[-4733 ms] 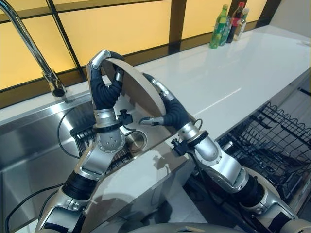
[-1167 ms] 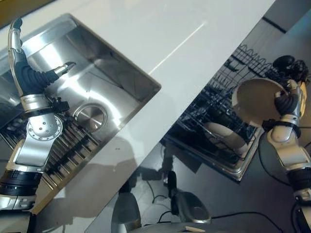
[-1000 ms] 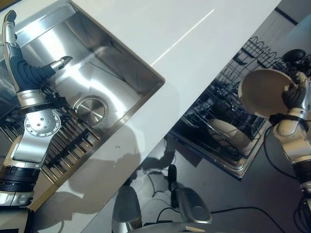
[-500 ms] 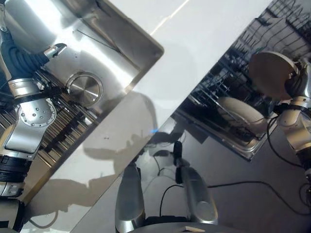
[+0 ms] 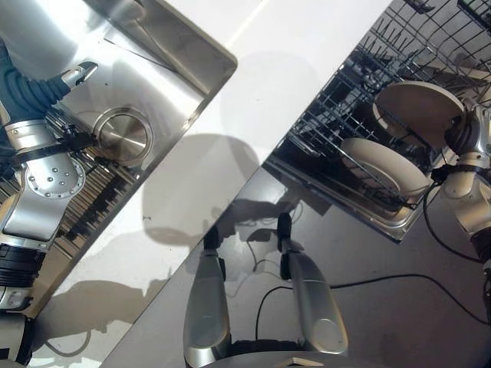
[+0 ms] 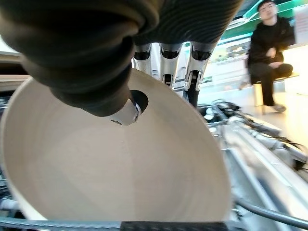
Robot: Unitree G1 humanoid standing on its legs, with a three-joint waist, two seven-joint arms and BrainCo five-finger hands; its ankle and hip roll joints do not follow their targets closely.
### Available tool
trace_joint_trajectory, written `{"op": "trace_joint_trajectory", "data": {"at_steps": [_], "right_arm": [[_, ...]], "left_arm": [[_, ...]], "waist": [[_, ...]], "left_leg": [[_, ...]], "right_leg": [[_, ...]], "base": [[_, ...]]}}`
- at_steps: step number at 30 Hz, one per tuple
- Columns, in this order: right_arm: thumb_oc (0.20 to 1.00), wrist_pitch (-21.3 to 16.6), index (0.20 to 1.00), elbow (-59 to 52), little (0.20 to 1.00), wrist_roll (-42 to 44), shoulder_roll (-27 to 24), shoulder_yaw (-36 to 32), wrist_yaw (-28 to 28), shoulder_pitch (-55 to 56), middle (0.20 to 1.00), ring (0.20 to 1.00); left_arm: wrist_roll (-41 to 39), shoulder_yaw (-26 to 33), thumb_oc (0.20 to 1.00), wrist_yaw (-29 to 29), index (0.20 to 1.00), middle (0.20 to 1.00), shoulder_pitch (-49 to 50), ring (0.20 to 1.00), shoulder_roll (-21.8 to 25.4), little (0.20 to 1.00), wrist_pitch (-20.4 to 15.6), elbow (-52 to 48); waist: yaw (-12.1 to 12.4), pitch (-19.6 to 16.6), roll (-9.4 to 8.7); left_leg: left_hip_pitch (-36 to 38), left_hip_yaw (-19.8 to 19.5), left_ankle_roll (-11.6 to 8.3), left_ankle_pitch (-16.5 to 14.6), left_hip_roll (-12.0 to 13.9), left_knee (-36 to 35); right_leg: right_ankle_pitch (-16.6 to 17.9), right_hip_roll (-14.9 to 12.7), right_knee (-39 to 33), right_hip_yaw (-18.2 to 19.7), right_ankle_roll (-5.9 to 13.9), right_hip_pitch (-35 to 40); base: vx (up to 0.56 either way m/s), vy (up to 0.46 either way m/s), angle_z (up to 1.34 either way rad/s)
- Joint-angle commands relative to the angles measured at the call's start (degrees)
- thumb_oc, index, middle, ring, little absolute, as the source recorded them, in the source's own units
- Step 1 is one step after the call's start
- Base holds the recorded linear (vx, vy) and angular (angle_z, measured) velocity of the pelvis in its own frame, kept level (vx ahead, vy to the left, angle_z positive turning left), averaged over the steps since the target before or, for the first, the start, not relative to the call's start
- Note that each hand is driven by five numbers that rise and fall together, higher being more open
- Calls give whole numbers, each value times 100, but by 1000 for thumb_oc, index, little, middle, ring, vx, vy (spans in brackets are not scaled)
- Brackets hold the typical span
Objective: Pick up plates and place into dishwasher.
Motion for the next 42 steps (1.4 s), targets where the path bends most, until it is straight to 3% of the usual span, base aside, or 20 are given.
{"op": "trace_joint_trajectory", "data": {"at_steps": [1,7,14,22,27,34,42], "right_arm": [[1000,83,1000,-69,1000,290,-438,-154,-397,-282,1000,1000],[1000,285,1000,-156,1000,684,-358,-830,-983,-29,1000,1000],[1000,447,1000,-246,1000,621,-426,-1229,-1205,110,1000,1000],[1000,244,1000,-609,1000,1023,-237,-1847,-1325,431,1000,1000],[1000,-136,1000,-1160,1000,1441,146,-2241,-1177,633,1000,1000],[1000,-442,1000,-1942,1000,1739,670,-2482,-906,690,1000,1000],[1000,-571,1000,-2070,1000,2044,921,-2660,-710,680,1000,1000]], "left_arm": [[290,55,1000,79,1000,1000,-228,1000,-283,1000,-75,-317],[362,221,1000,22,1000,1000,106,1000,-420,1000,-252,-304],[422,284,1000,15,1000,1000,289,1000,-551,1000,-284,-355],[395,385,1000,-33,1000,1000,481,1000,-663,1000,-436,-374],[486,387,1000,-116,1000,1000,493,1000,-866,1000,-482,-415],[681,245,1000,41,1000,1000,520,1000,-1358,1000,-590,-339],[836,-41,1000,364,1000,1000,553,1000,-1889,1000,-472,-313]], "waist": [[-93,-44,220],[-146,-44,286],[-219,-54,363],[-319,-94,401],[-450,-136,425],[-701,-126,649],[-969,-44,1041]], "left_leg": [[-594,-392,135,858,228,-196],[-495,-328,155,787,240,-89],[-468,-258,183,749,238,-27],[-429,-118,215,652,234,-45],[-444,31,251,555,173,43],[-381,296,293,499,7,73],[-520,552,364,43,-328,771]], "right_leg": [[-389,159,6,-355,-104,84],[-399,141,98,-329,-99,137],[-371,90,165,-295,-72,92],[-386,48,219,-235,-41,2],[-347,-19,226,-141,-14,-80],[-327,-213,272,176,61,-221],[-433,-600,580,606,194,-484]], "base": [[0,0,0],[0,0,0],[-14,37,-1],[-62,55,-6],[-97,114,-8],[-110,253,-14],[-68,228,-16]]}}
